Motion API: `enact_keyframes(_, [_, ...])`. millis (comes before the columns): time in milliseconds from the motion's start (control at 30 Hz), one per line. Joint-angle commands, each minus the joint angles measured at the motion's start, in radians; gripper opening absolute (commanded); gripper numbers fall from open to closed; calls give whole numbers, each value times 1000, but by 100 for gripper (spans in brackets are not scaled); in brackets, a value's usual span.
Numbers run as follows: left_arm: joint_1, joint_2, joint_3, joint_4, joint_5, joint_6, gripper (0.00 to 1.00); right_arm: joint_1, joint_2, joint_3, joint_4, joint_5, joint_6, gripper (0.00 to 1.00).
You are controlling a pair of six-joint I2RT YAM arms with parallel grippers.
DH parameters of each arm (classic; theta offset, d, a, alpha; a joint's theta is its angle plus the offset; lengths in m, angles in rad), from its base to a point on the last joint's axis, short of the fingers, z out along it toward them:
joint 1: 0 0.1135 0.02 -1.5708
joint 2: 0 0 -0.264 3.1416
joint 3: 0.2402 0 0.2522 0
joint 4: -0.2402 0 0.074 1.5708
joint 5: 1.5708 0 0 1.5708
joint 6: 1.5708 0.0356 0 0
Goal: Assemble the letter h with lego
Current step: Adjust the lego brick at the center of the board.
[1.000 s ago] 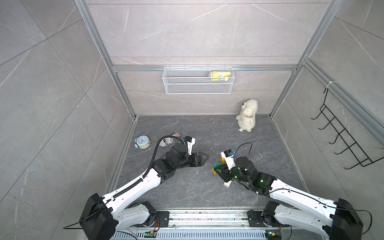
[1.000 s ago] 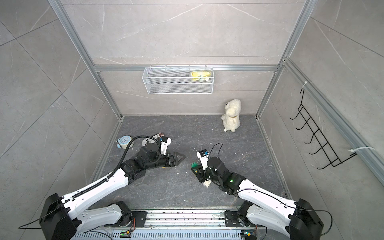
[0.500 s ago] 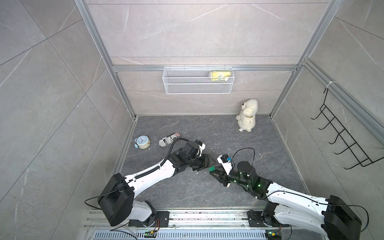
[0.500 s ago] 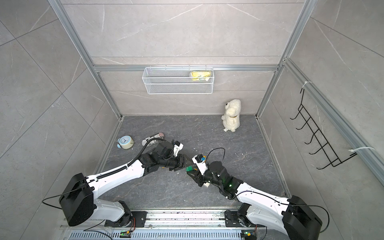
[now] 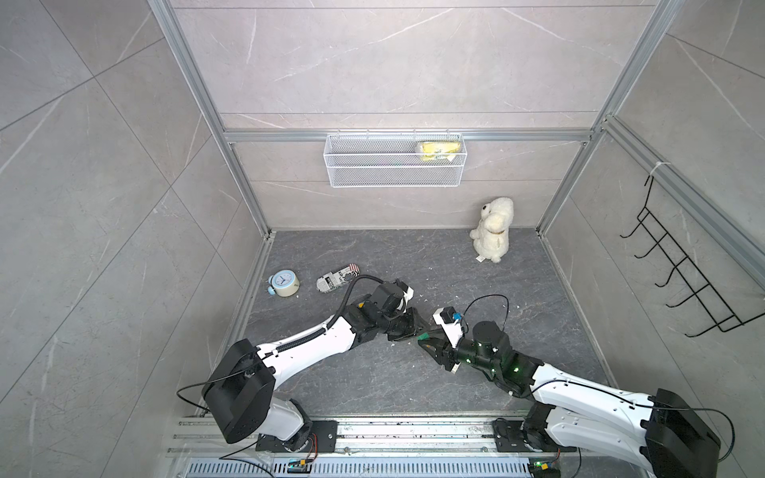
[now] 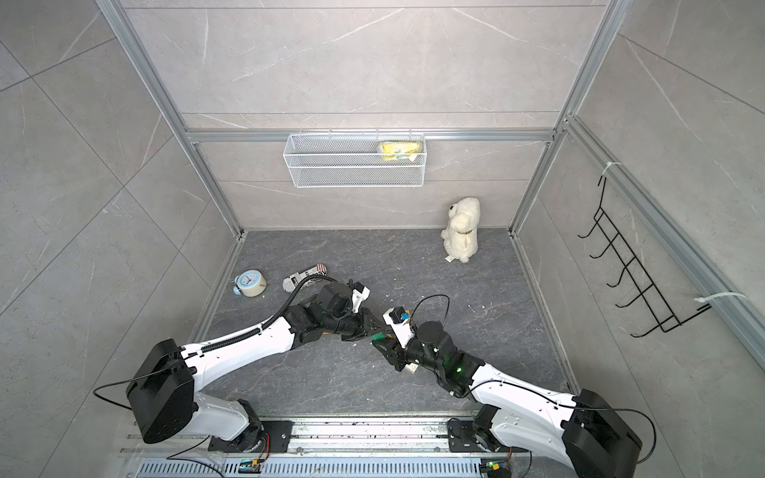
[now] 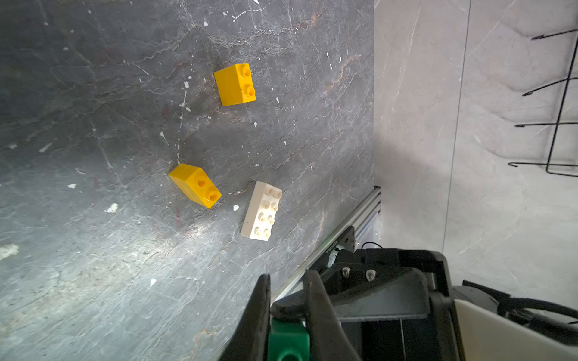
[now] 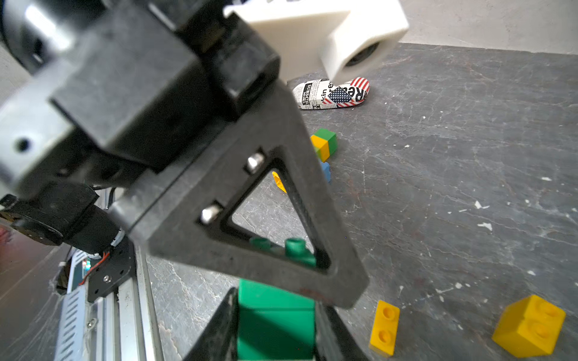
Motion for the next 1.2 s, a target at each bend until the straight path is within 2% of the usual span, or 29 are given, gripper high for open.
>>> enact_keyframes(0, [-15, -8, 28, -29, 8, 3, 10, 1, -4, -1, 16, 53, 21, 57])
enact_keyframes(67, [-15, -14, 27, -34, -15, 8, 7, 1, -2, -12, 39, 68, 49, 72])
enact_keyframes(167, [-15, -30, 29, -74, -110, 29, 5, -1, -8, -16, 34, 83, 77, 88])
enact_keyframes(267, [-15, -36, 38, -115, -215, 56, 5, -3, -39, -25, 19, 124, 100, 95])
enact_keyframes(400, [-16, 2, 77, -199, -425, 119, 6, -31, -72, -25, -35, 185, 150, 96])
enact_keyframes(533, [-18, 92, 90, -182, -593, 159, 7, -117, -76, -2, -172, 299, 248, 96])
enact_keyframes(633, [-22, 181, 109, -140, -668, 192, 7, -223, -56, 2, -245, 306, 334, 96])
enact_keyframes(733, [-28, 270, 141, -98, -705, 215, 8, -281, -46, -3, -268, 305, 376, 95])
enact_keyframes(1000, [-69, 419, 180, 10, -845, 263, 11, -297, -40, -4, -288, 336, 394, 94])
enact_keyframes(1167, [-103, 450, 153, 58, -943, 272, 20, -298, -30, 4, -300, 342, 395, 94])
